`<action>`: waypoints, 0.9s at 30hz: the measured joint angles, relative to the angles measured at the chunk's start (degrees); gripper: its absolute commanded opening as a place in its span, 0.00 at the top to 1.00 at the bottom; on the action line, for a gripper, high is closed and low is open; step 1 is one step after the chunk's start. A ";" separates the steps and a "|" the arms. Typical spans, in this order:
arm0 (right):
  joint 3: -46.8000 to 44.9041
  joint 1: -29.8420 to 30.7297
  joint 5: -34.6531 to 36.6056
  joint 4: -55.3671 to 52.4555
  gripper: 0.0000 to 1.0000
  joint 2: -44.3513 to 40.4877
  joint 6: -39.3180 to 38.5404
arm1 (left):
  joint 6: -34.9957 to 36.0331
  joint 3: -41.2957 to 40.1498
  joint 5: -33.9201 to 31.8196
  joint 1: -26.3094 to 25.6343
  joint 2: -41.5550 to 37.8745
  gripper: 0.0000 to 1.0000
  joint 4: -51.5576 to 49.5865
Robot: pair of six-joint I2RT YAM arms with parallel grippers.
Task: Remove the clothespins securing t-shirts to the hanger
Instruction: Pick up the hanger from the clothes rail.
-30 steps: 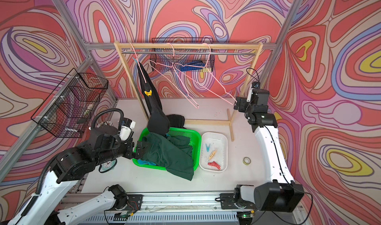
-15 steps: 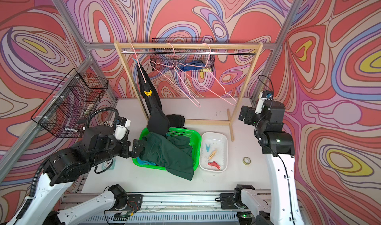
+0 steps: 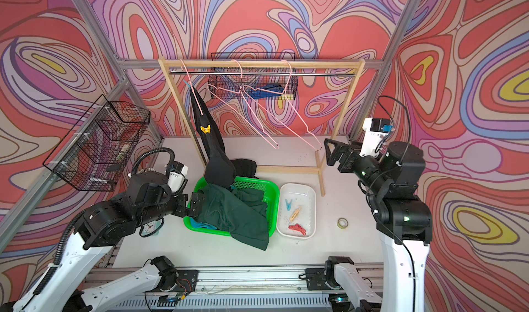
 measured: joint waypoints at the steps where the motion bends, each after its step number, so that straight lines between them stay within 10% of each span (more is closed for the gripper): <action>1: 0.76 0.00 -1.40 0.90 0.02 0.70 0.76 | 0.00 -0.26 -0.02 0.00 0.00 0.00 0.04; 17: 8.70 2.54 -12.70 9.33 0.02 8.76 6.08 | -0.22 -1.60 -0.02 0.00 0.39 0.00 1.33; 27: 18.71 37.40 7.26 7.52 0.02 23.47 -4.28 | -0.63 -1.57 -0.59 0.00 1.92 0.00 1.40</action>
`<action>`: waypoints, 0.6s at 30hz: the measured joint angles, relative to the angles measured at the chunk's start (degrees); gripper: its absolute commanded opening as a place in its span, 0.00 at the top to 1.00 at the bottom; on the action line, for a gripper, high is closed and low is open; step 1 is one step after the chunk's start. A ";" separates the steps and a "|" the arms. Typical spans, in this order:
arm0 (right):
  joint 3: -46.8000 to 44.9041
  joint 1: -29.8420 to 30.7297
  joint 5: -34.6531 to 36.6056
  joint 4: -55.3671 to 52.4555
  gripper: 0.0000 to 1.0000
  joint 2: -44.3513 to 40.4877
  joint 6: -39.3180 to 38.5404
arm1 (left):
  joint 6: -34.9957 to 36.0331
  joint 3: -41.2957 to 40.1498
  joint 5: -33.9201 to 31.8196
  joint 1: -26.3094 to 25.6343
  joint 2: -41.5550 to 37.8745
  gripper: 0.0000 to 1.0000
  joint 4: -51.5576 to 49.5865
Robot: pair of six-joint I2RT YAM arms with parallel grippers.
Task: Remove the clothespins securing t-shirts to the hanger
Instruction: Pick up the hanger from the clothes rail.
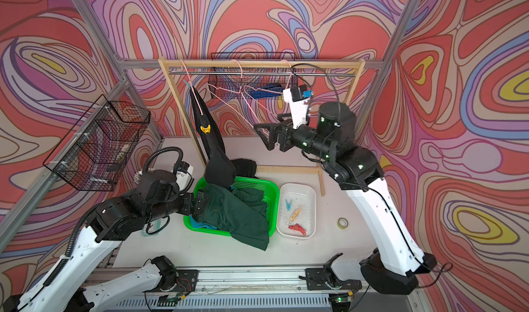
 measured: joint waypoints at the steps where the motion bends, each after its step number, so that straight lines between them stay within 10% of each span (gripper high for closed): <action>1: 0.17 0.90 1.29 0.00 0.02 0.85 -0.50 | 0.00 0.00 -0.09 0.00 -0.07 0.00 0.00; 9: 6.51 15.34 13.00 -0.39 0.02 10.23 -5.07 | 0.00 -2.80 1.49 2.97 -1.77 0.00 1.40; 18: 11.28 21.84 22.01 -2.71 0.03 19.02 -4.61 | -0.66 -8.52 15.47 19.58 -3.87 0.00 4.66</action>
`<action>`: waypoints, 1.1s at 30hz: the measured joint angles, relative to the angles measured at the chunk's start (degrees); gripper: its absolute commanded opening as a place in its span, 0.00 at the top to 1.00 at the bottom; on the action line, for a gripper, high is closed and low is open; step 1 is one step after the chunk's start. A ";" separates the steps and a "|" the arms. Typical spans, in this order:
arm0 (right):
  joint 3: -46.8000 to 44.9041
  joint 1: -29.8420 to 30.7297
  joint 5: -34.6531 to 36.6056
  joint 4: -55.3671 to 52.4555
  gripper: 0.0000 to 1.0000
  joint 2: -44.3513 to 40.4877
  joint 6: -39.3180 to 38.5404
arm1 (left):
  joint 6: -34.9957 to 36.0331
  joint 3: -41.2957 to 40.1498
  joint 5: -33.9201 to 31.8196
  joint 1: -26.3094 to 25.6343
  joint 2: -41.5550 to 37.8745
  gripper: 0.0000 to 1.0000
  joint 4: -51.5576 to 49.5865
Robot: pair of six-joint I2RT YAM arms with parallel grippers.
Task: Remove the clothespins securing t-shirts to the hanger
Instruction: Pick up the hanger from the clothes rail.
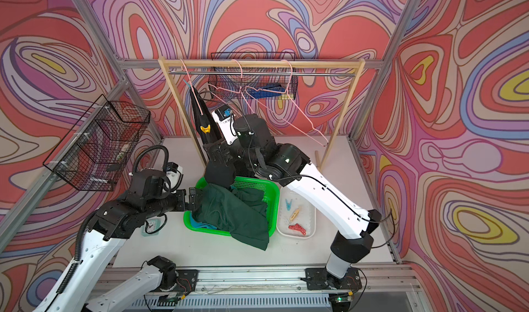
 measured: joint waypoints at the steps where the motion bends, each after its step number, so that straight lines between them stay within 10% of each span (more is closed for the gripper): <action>1: 0.00 0.04 0.57 -0.09 0.04 0.44 0.46 | -0.04 -0.37 1.68 1.60 -0.31 0.00 0.39; 22: 11.26 2.19 9.31 -5.79 0.37 12.61 8.90 | -1.68 -9.05 23.10 18.97 -1.77 0.00 3.02; 33: 11.91 2.27 9.11 -4.11 0.81 13.09 8.07 | -1.68 -10.86 25.70 18.97 -2.62 0.00 4.39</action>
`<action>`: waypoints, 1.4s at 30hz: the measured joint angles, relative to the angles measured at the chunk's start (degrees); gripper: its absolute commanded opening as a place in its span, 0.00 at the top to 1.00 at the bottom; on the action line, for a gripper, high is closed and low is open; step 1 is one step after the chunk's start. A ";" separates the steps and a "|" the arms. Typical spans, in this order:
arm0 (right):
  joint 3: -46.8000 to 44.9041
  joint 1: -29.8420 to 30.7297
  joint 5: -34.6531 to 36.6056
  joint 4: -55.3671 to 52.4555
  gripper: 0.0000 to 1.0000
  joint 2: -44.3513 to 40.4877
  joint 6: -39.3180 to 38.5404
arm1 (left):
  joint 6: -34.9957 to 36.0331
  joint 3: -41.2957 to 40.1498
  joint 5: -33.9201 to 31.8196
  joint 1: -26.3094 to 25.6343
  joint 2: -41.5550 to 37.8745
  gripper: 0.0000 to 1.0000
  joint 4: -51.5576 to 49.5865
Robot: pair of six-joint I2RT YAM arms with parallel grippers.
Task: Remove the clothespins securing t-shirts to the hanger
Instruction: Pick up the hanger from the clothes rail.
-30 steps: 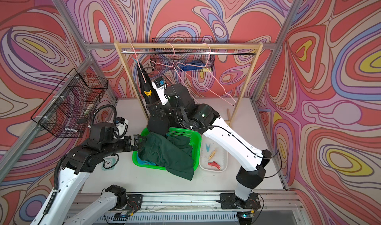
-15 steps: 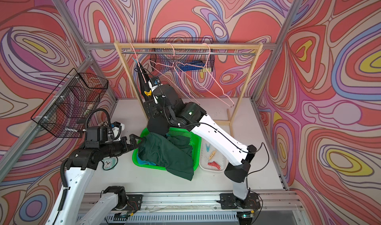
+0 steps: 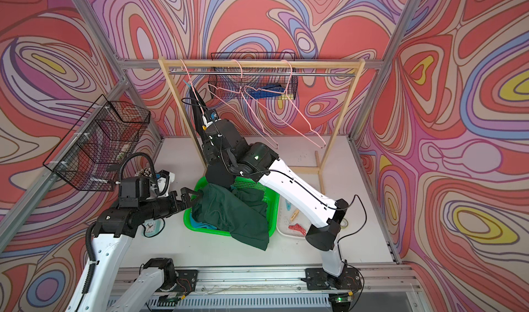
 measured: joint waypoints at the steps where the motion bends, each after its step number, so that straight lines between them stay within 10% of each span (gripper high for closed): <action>1: 0.28 0.00 -0.09 0.17 0.88 0.00 -0.48 | -0.02 -0.15 0.07 0.00 0.00 0.00 0.07; 3: 0.76 0.00 0.02 0.50 1.00 0.00 -0.50 | -0.02 -0.35 0.39 0.00 0.00 0.00 0.35; 42: -20.59 -0.09 5.35 29.73 1.00 -13.79 -7.04 | -0.42 -1.99 2.34 0.00 -0.26 0.00 1.33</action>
